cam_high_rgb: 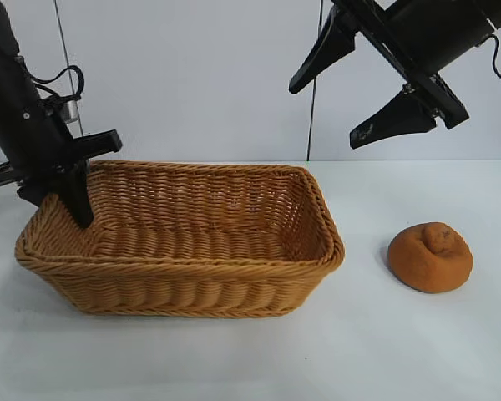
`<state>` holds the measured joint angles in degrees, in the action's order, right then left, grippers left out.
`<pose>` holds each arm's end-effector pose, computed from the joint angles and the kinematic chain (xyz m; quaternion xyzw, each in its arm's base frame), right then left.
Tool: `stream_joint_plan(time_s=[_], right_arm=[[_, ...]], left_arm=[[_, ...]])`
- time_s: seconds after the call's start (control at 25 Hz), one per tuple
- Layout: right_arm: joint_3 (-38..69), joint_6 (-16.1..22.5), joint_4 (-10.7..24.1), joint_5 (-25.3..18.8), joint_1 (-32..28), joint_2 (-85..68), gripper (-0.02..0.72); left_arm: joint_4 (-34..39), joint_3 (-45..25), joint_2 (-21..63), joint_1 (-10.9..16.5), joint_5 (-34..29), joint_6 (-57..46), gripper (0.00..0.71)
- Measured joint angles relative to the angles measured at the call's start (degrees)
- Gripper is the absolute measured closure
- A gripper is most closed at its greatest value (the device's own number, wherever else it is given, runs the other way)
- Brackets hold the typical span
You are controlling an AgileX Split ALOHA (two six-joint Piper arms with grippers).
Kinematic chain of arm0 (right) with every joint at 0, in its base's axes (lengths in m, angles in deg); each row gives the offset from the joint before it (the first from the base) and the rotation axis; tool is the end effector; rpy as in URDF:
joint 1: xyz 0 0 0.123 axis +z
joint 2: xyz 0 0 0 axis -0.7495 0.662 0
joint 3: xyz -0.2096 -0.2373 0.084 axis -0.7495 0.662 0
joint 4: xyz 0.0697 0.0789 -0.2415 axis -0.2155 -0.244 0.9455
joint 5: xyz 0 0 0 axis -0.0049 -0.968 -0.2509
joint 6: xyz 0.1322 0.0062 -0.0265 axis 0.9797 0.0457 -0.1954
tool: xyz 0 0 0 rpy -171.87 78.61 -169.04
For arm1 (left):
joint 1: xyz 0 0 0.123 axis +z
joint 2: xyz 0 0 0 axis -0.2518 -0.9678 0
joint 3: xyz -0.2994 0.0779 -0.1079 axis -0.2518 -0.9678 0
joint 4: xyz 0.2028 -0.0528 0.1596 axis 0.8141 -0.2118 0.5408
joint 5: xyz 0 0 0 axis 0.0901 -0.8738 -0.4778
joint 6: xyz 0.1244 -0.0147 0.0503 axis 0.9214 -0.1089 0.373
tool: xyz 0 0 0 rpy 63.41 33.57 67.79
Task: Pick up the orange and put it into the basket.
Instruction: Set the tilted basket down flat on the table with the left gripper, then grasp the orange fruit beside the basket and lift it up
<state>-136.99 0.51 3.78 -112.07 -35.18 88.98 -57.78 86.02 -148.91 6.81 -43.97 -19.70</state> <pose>0.3614 0.1586 0.2597 -0.0174 0.9289 0.3265 0.1741 0.4481 -0.1061 0.1344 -0.0153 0.9848 -0.1719 0.0181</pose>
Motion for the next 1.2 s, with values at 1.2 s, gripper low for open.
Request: stream_joint_plan(time_s=[1.2], right_arm=[[0.00,0.00,0.53,-0.16,0.00,0.00,0.135]], left_arm=[[20.00,7.24,17.72,9.12,-12.60,-0.01,0.129]])
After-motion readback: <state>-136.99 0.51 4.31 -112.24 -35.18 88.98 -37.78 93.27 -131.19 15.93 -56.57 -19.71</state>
